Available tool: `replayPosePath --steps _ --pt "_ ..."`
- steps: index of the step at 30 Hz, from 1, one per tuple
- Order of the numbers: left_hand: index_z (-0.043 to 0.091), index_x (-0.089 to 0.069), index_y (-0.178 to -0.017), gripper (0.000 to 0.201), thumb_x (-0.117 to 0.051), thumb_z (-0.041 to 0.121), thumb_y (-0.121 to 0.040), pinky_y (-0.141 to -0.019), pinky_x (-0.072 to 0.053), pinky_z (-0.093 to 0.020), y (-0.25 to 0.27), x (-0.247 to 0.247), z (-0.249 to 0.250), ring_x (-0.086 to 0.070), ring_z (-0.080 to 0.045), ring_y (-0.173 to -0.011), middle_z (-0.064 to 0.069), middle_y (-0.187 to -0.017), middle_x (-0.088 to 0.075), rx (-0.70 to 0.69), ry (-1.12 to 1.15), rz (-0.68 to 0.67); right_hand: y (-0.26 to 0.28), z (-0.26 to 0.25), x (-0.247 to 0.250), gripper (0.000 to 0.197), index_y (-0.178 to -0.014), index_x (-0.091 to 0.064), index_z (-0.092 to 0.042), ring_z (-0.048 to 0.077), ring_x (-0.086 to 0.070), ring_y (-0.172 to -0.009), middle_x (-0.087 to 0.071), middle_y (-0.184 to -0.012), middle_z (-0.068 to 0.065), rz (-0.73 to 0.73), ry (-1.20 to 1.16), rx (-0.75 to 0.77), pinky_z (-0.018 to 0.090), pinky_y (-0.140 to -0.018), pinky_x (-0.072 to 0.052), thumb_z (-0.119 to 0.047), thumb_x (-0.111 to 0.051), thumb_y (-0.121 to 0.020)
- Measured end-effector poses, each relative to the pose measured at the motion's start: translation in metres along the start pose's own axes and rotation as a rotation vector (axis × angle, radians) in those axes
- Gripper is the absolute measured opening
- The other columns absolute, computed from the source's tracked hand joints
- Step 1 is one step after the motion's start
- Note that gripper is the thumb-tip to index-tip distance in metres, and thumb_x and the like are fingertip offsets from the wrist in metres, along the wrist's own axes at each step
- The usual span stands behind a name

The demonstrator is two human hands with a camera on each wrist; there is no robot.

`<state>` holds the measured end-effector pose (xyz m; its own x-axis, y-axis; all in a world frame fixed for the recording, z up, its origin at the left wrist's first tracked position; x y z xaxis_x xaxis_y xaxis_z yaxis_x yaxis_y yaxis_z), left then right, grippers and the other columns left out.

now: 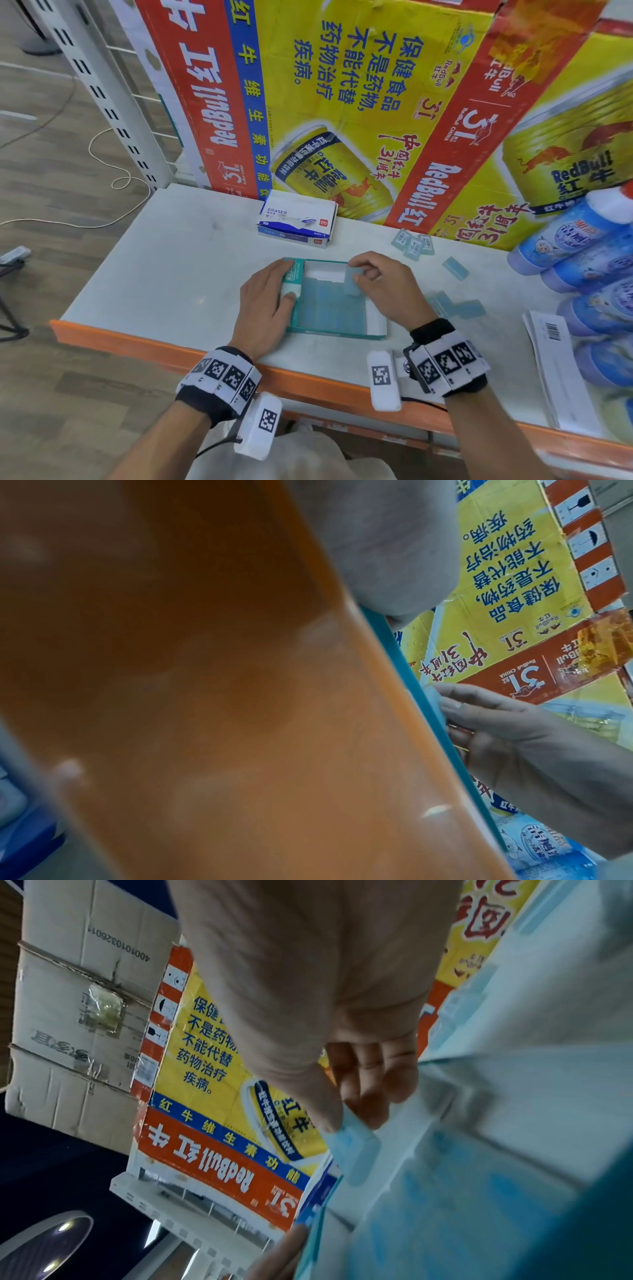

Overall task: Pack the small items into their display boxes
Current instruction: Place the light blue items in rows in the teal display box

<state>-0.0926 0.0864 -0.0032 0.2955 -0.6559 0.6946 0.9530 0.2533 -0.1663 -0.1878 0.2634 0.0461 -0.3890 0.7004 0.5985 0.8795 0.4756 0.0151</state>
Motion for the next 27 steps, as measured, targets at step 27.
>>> replayPosePath --steps 27 --pt "0.015 -0.046 -0.135 0.053 -0.037 0.018 -0.083 -0.108 -0.031 -0.041 0.000 0.003 0.003 -0.044 -0.020 -0.125 -0.004 -0.139 -0.049 -0.001 0.011 0.020 0.010 0.002 -0.084 0.019 -0.095 -0.072 -0.017 0.011 -0.053 -0.072 -0.048 -0.079 -0.010 -0.211 -0.090 0.008 0.012 -0.070 -0.043 -0.013 -0.074 -0.076"
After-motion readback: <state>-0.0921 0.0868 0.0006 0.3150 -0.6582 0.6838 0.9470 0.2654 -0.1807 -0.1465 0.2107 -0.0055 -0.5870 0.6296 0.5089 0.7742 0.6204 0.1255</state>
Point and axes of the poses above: each hand's wrist, its own y-axis away from the middle knuckle, its own x-axis out of the back of the hand, z = x × y, the point moved 9 cm from there along -y, towards the middle knuckle
